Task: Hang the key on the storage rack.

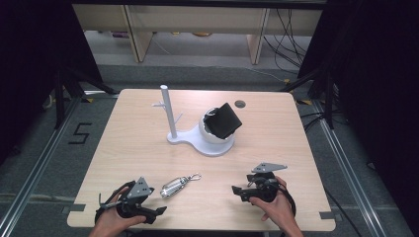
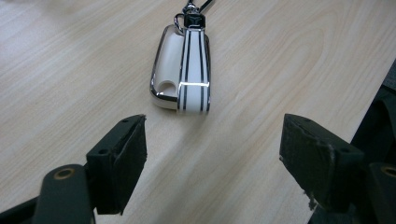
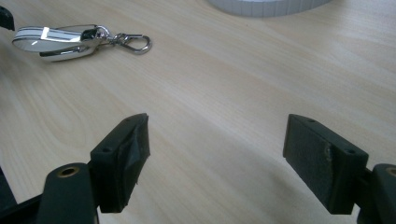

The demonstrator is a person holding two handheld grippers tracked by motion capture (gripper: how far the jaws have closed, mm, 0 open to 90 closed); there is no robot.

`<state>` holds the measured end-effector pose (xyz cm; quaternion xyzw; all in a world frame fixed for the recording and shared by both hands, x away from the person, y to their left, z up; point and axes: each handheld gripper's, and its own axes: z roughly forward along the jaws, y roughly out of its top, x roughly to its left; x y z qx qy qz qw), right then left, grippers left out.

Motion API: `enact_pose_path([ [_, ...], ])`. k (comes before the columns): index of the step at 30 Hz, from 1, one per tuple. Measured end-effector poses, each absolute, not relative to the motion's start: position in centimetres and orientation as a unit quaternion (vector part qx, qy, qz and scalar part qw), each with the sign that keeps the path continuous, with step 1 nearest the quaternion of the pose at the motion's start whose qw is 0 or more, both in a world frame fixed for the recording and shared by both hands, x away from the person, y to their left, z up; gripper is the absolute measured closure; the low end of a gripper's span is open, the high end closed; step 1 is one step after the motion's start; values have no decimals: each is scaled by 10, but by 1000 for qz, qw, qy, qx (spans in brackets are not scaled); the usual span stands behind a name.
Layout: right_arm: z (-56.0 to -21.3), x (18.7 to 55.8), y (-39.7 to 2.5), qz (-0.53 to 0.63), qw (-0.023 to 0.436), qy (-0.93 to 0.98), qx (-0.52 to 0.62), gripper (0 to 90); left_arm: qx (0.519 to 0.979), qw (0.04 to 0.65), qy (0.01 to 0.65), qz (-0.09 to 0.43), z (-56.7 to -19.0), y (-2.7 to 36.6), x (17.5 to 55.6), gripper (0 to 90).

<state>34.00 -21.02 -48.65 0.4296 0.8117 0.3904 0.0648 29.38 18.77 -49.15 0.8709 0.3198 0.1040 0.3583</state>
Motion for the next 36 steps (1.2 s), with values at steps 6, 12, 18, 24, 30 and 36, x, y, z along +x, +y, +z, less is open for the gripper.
enact_pose_path([
  [6, -488, 329, -208, 375, 58, 818, 432, 236, 866, 362, 328, 106, -492, 187, 294, 227],
  [12, -490, 326, -210, 369, 60, 824, 426, 239, 867, 362, 323, 113, -487, 188, 296, 209],
  [18, -492, 327, -211, 375, 48, 817, 436, 242, 865, 370, 314, 126, -476, 180, 303, 197],
  [24, -492, 326, -210, 374, 47, 814, 442, 246, 880, 350, 293, 130, -468, 164, 317, 222],
  [30, -492, 328, -212, 375, 54, 817, 434, 253, 906, 309, 263, 119, -458, 135, 343, 258],
  [36, -491, 327, -212, 373, 53, 819, 433, 253, 932, 256, 236, 104, -458, 109, 363, 289],
])
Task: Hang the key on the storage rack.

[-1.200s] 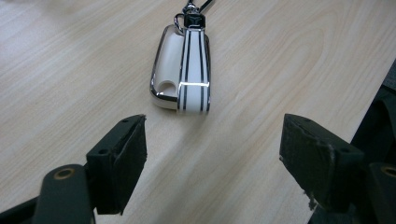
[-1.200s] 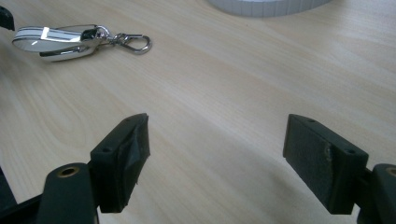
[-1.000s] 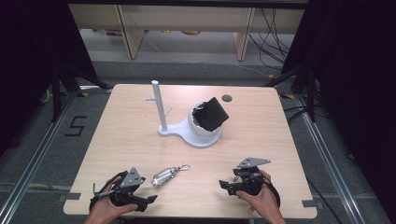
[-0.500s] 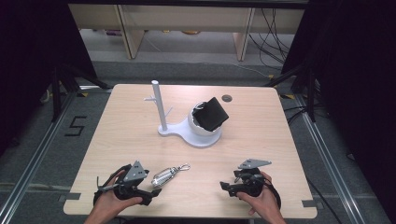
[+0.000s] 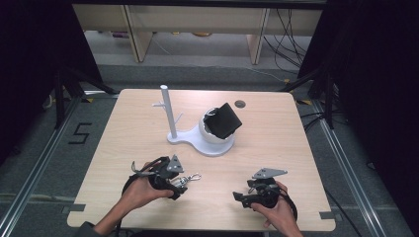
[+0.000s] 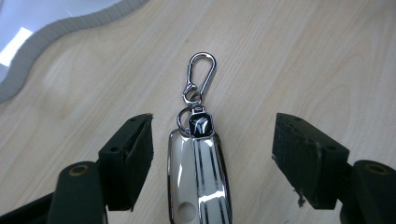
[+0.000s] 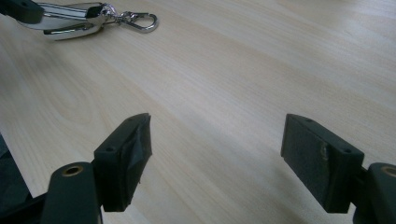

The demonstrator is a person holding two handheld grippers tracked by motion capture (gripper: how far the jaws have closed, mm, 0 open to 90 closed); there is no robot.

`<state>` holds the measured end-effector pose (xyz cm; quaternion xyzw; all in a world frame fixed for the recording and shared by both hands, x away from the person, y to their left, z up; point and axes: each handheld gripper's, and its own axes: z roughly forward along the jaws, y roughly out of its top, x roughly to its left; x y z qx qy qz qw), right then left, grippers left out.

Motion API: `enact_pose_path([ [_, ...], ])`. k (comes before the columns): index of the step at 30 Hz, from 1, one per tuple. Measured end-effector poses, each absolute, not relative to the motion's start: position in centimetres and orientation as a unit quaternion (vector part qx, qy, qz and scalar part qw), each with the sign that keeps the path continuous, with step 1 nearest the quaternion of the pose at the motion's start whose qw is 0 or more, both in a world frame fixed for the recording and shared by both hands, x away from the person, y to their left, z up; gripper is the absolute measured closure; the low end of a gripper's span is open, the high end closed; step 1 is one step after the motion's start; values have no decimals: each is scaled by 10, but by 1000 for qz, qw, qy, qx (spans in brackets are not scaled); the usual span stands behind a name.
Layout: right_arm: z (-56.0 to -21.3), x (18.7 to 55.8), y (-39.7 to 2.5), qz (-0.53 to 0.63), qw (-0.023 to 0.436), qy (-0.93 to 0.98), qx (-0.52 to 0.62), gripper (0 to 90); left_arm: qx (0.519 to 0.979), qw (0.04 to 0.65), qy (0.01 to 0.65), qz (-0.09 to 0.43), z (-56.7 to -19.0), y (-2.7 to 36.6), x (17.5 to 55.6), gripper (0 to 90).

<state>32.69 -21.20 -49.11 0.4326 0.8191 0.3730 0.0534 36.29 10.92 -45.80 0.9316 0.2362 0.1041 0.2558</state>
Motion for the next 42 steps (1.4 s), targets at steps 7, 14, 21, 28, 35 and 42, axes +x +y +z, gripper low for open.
enact_pose_path([
  [7, -492, 328, -211, 380, 56, 820, 425, 253, 951, 193, 224, 89, -464, 90, 384, 353],
  [14, -491, 326, -210, 379, 49, 817, 433, 253, 960, 158, 219, 72, -471, 73, 400, 464],
  [21, -491, 328, -211, 378, 50, 824, 419, 254, 970, 126, 202, 57, -472, 63, 410, 559],
  [28, -491, 328, -210, 379, 45, 824, 419, 254, 976, 92, 191, 47, -473, 54, 415, 616],
  [35, -492, 327, -209, 377, 48, 825, 419, 255, 980, 63, 183, 45, -476, 46, 422, 653],
  [42, -491, 327, -209, 375, 45, 825, 421, 255, 983, 40, 180, 22, -477, 40, 425, 717],
])
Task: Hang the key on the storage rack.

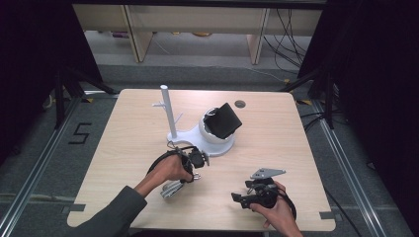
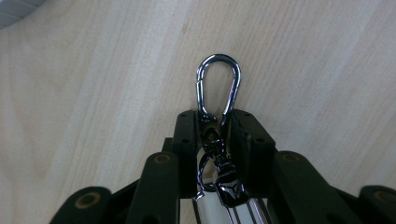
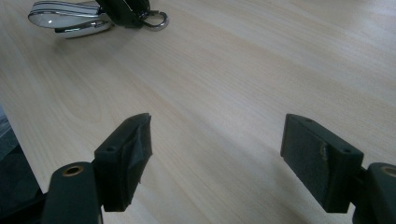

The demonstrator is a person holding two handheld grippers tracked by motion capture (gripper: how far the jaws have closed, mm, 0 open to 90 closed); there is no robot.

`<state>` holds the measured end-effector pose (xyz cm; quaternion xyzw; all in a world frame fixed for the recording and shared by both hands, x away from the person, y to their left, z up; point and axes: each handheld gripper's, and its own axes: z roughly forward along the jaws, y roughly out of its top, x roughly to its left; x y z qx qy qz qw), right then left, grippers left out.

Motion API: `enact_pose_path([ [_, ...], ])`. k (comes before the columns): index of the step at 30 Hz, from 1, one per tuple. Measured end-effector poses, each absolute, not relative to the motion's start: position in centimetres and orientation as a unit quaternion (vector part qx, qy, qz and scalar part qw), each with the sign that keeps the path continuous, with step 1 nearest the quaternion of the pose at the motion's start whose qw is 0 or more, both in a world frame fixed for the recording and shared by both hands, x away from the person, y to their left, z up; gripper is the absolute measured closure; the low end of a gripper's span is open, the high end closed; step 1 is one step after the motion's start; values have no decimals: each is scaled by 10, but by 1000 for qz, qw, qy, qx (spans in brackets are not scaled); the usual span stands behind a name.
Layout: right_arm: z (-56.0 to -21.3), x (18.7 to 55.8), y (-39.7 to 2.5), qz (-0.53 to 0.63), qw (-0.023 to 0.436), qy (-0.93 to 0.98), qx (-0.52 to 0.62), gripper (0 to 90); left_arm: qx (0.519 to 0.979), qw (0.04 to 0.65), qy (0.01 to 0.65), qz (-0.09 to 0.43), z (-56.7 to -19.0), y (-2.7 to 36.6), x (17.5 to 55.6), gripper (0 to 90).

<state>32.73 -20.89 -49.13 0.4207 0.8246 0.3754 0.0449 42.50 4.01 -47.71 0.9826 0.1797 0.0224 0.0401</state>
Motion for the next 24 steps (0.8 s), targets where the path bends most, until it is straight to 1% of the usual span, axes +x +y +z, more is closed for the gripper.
enact_pose_path([
  [9, -492, 327, -208, 376, 44, 826, 417, 256, 985, 13, 170, 10, -477, 33, 429, 744],
  [14, -492, 327, -208, 375, 42, 826, 418, 256, 987, 13, 157, 20, -478, 31, 427, 749],
  [24, -493, 328, -208, 375, 42, 826, 419, 258, 989, 20, 148, 17, -477, 34, 428, 752],
])
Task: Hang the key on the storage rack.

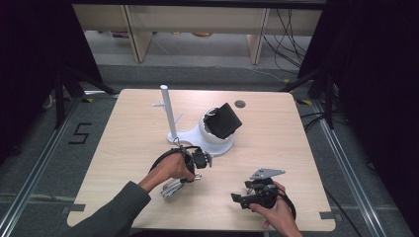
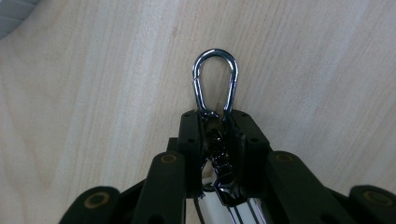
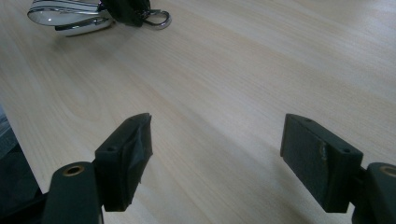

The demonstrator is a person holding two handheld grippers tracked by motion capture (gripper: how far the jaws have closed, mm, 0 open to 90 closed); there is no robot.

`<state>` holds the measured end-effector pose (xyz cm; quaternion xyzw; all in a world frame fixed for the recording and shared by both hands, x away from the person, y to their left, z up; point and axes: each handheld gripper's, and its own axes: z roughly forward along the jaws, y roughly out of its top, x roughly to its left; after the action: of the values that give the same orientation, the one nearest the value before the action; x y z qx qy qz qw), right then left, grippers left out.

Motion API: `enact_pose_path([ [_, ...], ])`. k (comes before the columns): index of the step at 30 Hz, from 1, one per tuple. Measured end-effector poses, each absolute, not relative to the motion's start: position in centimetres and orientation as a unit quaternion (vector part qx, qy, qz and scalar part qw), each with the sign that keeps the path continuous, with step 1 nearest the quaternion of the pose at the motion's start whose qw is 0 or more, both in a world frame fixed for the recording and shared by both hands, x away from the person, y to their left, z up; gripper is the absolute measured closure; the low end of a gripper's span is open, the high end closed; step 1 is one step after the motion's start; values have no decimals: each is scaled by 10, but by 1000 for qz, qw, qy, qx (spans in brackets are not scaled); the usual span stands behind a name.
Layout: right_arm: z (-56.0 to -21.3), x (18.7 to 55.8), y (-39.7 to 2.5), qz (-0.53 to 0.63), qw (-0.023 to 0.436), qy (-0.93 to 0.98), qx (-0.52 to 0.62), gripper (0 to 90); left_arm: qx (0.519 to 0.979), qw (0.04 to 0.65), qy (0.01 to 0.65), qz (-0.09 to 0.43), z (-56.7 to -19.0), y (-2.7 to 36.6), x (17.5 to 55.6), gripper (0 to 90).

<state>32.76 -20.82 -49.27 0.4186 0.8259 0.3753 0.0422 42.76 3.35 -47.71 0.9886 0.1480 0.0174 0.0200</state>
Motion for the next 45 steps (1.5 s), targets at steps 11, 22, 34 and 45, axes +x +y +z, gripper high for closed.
enact_pose_path([
  [11, -494, 328, -208, 376, 45, 827, 417, 258, 987, 41, 154, 21, -458, 43, 427, 752],
  [22, -495, 329, -209, 374, 44, 826, 420, 258, 982, 71, 169, 43, -413, 70, 428, 752],
  [34, -496, 330, -209, 370, 39, 828, 421, 258, 972, 84, 207, 77, -360, 111, 431, 752],
  [45, -500, 330, -207, 380, 40, 821, 425, 258, 961, 79, 249, 93, -331, 149, 434, 752],
])
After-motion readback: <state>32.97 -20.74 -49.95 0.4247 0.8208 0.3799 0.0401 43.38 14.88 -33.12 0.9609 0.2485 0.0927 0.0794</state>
